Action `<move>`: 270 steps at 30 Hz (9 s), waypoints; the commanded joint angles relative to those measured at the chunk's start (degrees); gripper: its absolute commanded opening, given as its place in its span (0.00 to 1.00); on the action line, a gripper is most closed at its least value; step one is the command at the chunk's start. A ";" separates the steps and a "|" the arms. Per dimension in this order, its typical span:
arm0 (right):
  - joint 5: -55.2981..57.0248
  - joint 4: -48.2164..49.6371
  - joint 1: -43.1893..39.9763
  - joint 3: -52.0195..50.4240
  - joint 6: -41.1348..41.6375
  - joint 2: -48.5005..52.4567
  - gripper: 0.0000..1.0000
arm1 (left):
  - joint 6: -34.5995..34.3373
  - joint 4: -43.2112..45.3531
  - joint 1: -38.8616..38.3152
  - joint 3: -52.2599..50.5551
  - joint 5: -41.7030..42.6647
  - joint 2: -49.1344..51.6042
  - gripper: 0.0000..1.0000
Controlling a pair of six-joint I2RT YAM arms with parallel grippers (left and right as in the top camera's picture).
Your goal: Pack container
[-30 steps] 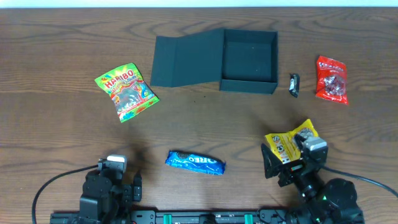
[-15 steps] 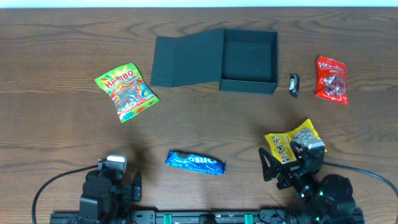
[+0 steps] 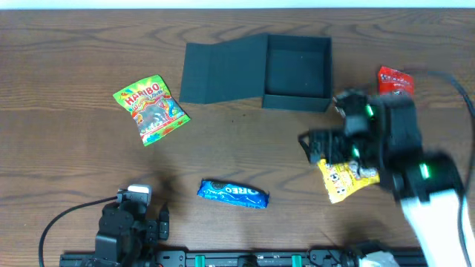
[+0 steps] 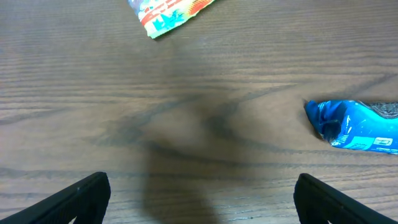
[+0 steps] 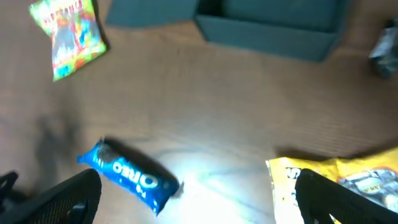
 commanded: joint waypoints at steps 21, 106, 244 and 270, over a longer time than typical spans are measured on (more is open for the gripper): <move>17.88 2.25 -14.93 8.11 8.79 19.19 0.99 | -0.02 -2.16 -0.28 -1.40 -0.79 -0.37 0.95; 11.23 -1.18 -13.73 18.56 5.68 47.01 0.99 | -0.02 -2.16 -0.28 -1.40 -0.79 -0.37 0.95; 12.33 -4.55 -11.74 30.82 -4.59 52.19 0.99 | -40.04 68.04 -19.28 41.16 19.71 103.89 0.95; 12.59 -12.02 -8.63 30.45 -4.66 52.19 0.99 | -36.22 60.06 -19.32 43.39 14.58 104.21 0.95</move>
